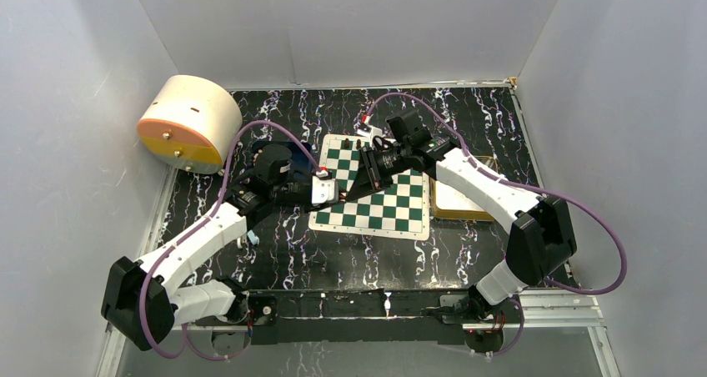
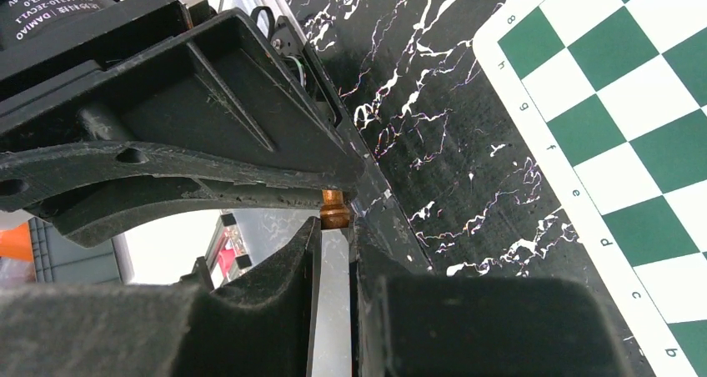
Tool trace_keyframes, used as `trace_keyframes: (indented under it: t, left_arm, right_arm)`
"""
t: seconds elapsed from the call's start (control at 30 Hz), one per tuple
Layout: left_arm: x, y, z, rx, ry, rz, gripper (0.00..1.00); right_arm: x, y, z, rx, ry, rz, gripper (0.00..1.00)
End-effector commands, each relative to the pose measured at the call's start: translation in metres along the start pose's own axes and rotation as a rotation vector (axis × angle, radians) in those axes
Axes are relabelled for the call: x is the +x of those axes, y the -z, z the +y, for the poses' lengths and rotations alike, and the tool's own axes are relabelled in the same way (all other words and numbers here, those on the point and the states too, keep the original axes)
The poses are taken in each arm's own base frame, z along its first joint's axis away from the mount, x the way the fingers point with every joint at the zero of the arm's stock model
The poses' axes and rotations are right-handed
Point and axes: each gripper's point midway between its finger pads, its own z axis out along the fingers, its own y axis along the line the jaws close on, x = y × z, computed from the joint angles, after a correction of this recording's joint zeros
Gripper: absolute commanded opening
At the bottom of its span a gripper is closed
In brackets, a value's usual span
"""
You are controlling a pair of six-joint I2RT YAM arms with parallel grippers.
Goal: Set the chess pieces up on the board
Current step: Pick up the chess piece from the storage box.
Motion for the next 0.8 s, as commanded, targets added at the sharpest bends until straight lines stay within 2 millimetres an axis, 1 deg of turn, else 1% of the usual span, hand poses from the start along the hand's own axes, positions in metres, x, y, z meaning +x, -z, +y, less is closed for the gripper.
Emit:
trace_keyframes:
  t: [0.0, 0.13, 0.23, 0.3, 0.4, 0.53, 0.57, 0.6, 0.67, 0.73, 0.77]
  left_arm:
    - [-0.001, 0.001, -0.005, 0.018, 0.013, 0.006, 0.23]
    - [0.003, 0.003, 0.002, -0.025, 0.052, 0.040, 0.14]
    - [0.000, 0.003, 0.011, -0.073, 0.135, 0.048, 0.12]
    - [-0.003, 0.001, 0.017, -0.107, 0.215, 0.033, 0.13]
    - [-0.012, -0.001, 0.034, -0.197, 0.325, -0.023, 0.11]
    - [-0.018, -0.001, 0.050, -0.323, 0.458, -0.118, 0.10]
    - [-0.023, 0.000, 0.054, -0.349, 0.472, -0.160, 0.09]
    - [-0.024, -0.001, 0.056, -0.363, 0.487, -0.187, 0.09]
    - [-0.026, -0.003, 0.052, -0.350, 0.523, -0.225, 0.10]
    - [-0.023, -0.005, 0.050, -0.344, 0.545, -0.227, 0.10]
    - [-0.023, -0.006, 0.050, -0.342, 0.552, -0.228, 0.10]
  right_arm:
    - [-0.017, 0.012, 0.030, -0.064, 0.097, -0.059, 0.15]
    - [-0.024, 0.014, 0.030, -0.035, 0.099, -0.115, 0.16]
    - [-0.035, 0.018, 0.030, -0.011, 0.076, -0.195, 0.18]
    - [-0.042, 0.020, 0.031, -0.005, 0.057, -0.259, 0.22]
    - [-0.049, 0.026, 0.034, -0.008, 0.044, -0.337, 0.27]
    - [-0.057, 0.037, 0.026, 0.074, 0.037, -0.429, 0.35]
    - [-0.059, 0.041, 0.024, 0.096, 0.038, -0.455, 0.37]
    - [-0.061, 0.045, 0.022, 0.116, 0.039, -0.481, 0.38]
    - [-0.063, 0.051, 0.023, 0.132, 0.051, -0.514, 0.41]
    - [-0.064, 0.052, 0.026, 0.129, 0.062, -0.513, 0.44]
    - [-0.063, 0.052, 0.024, 0.138, 0.061, -0.502, 0.44]
